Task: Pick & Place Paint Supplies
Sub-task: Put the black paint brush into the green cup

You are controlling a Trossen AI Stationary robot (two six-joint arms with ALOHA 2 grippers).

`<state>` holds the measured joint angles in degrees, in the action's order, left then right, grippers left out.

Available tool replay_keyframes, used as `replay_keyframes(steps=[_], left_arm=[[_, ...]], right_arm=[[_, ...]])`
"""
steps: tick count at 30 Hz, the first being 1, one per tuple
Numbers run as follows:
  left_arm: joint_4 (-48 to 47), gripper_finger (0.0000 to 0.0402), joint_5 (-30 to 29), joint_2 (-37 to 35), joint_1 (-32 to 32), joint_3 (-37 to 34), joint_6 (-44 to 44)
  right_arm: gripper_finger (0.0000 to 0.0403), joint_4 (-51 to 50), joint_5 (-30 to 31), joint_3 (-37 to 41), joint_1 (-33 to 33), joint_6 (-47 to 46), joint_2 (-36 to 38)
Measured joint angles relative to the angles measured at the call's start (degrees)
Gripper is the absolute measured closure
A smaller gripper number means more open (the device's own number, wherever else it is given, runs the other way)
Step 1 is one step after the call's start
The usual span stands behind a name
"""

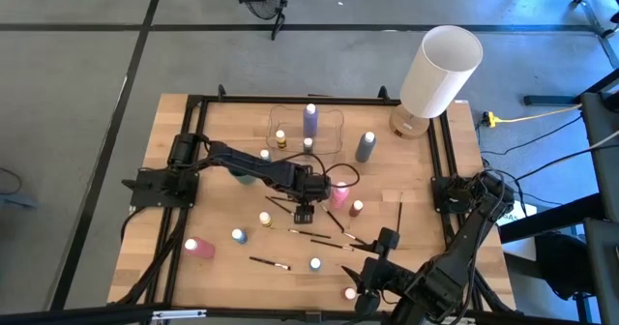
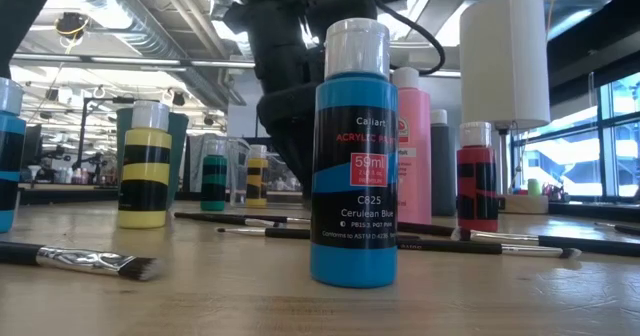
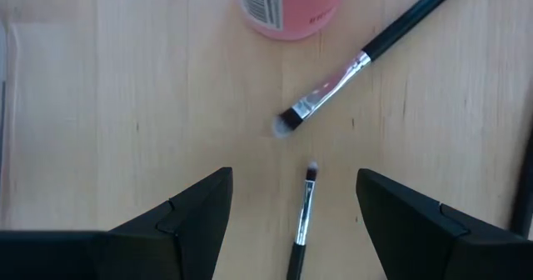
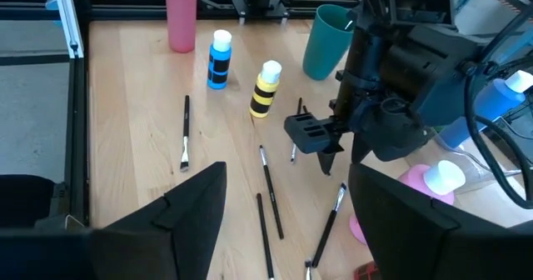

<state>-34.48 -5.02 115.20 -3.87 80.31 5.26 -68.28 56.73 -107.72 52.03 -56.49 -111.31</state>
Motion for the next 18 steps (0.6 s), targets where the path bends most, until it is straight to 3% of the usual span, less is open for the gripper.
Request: replay_keyframes(steps=[18], left_arm=[[0.38,0.0148,-0.04,1.40,-0.15,-0.02,-0.02]], right_arm=[[0.0146,0.03,-0.02,0.00,0.00,0.00,0.00]])
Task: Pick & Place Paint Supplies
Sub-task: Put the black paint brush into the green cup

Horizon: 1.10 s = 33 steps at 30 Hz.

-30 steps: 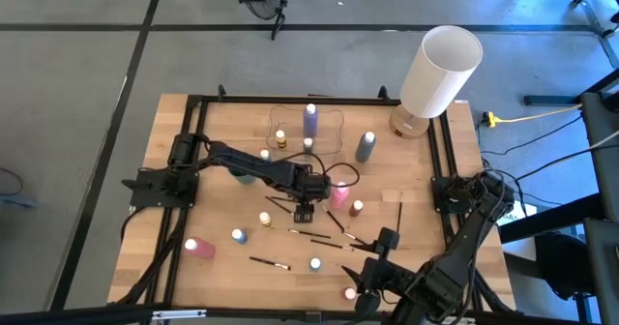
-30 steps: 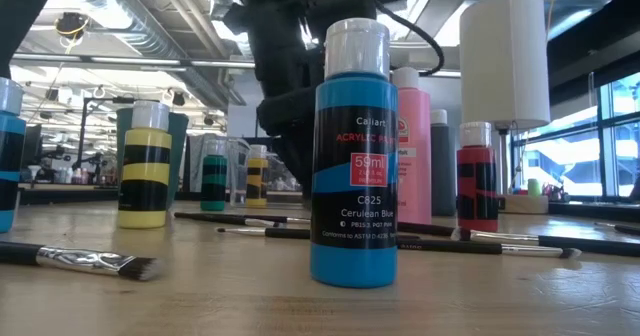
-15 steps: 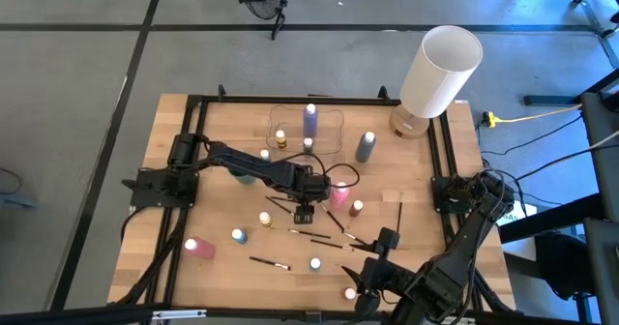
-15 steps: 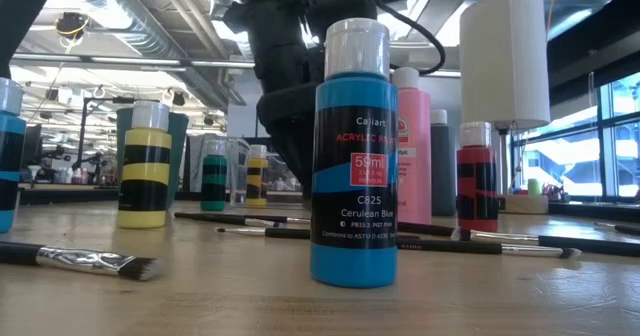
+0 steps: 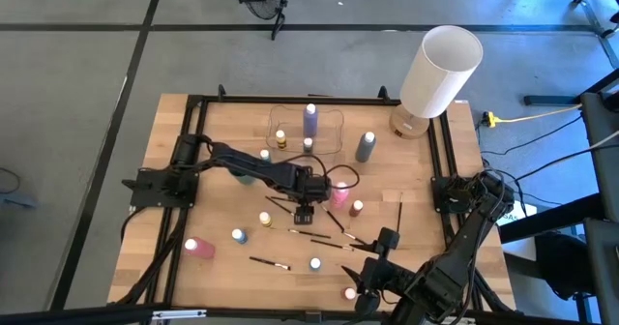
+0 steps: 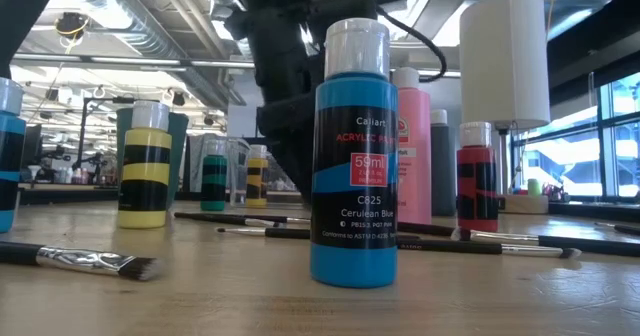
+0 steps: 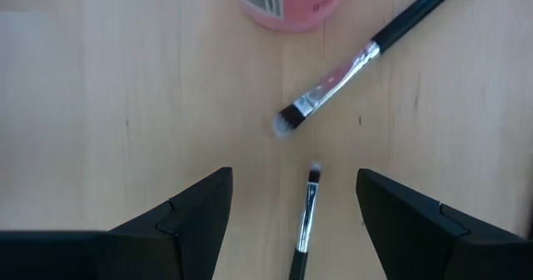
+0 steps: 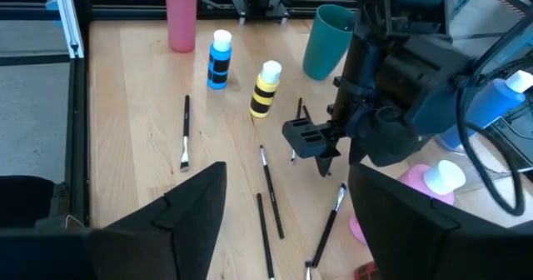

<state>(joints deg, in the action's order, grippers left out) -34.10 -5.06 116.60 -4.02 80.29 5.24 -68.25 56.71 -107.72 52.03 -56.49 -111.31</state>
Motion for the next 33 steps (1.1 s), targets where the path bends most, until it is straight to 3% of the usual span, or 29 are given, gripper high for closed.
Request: replay_keyframes(steps=[33], left_arm=[[0.90,0.0149,1.94,2.71,1.44,0.13,1.13]], right_arm=[[0.0146,0.46,-0.44,0.02,0.00,0.00,0.00]])
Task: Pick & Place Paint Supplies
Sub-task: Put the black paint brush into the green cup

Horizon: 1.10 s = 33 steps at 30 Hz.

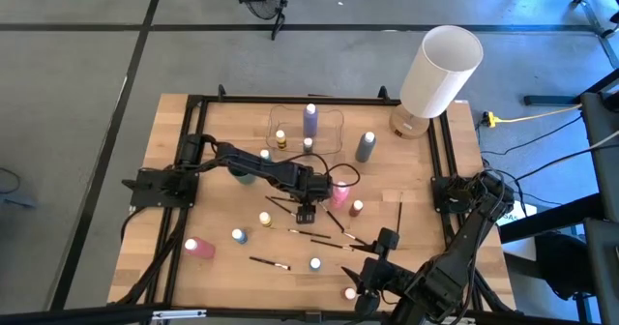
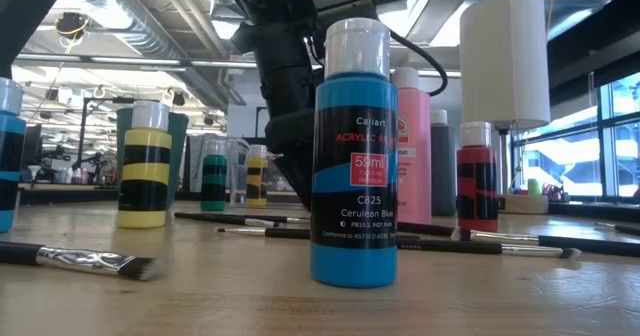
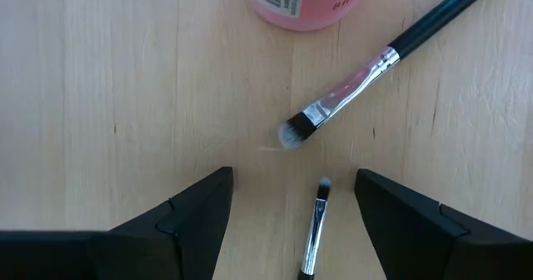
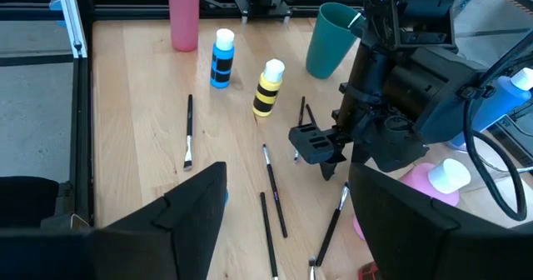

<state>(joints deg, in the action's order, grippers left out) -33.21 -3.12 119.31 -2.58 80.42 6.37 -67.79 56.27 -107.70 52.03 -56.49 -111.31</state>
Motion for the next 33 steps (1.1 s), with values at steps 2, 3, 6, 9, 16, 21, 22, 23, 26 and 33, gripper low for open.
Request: replay_keyframes(steps=[2,3,6,9,16,21,22,23,26,33], left_arm=[[-0.28,0.0153,0.17,0.00,0.11,0.00,0.19],[-0.42,0.0156,0.33,0.02,0.17,-0.02,0.27],[-0.51,0.0170,1.49,0.04,0.45,-0.04,0.52],[-0.66,0.0182,1.49,0.06,0.50,0.14,0.59],[-1.74,0.0191,1.78,0.25,0.50,1.44,0.91],[-1.95,0.0192,1.97,0.28,0.50,1.60,1.01],[-1.95,0.0192,2.05,0.28,0.50,1.60,1.03],[-1.95,0.0192,2.30,0.28,0.50,1.62,1.03],[-2.36,0.0192,2.85,0.28,0.56,1.66,1.01],[-2.65,0.0192,3.56,0.26,0.87,1.71,0.99]], right_arm=[[0.0146,0.02,0.00,0.00,0.00,-0.01,0.00],[0.0146,0.02,0.02,0.00,0.00,0.00,0.00],[0.0146,0.02,0.01,0.00,0.00,0.00,0.00],[0.0146,-0.02,0.02,0.00,0.00,0.00,0.00],[0.0146,-0.10,0.04,0.00,0.00,0.19,0.00],[0.0146,-0.11,0.05,0.00,-0.19,0.42,0.00],[0.0146,-0.11,0.04,0.00,-0.25,0.42,0.00],[0.0146,-0.11,0.04,0.00,-0.36,0.42,0.00],[0.0146,-0.11,-0.14,0.00,-0.67,0.42,0.00],[0.0146,-0.12,-0.95,0.00,-1.47,0.66,0.00]])
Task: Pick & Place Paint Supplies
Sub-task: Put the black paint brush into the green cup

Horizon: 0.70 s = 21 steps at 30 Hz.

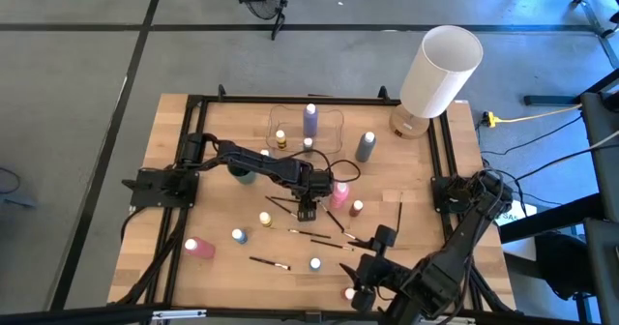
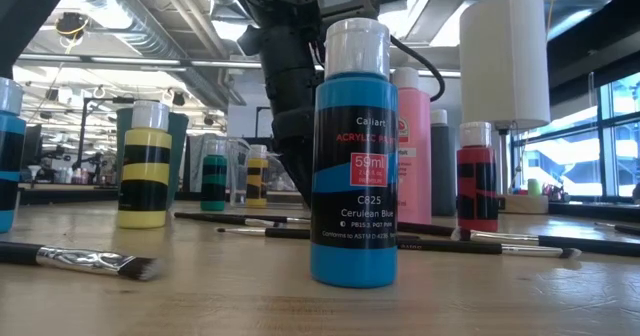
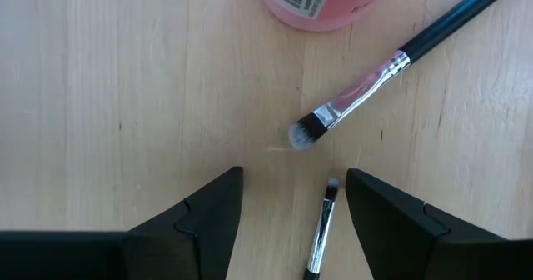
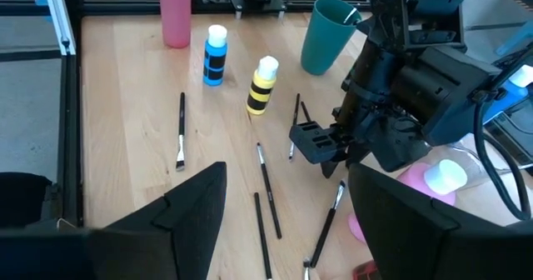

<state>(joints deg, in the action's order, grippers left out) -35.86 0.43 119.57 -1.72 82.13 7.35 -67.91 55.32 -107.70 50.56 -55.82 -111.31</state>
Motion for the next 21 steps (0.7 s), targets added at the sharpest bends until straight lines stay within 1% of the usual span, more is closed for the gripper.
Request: replay_keyframes(steps=[21], left_arm=[[-0.46,0.0192,1.23,-0.07,0.00,0.02,1.06]], right_arm=[[0.0146,-0.01,-0.13,0.00,-0.41,1.24,0.00]])
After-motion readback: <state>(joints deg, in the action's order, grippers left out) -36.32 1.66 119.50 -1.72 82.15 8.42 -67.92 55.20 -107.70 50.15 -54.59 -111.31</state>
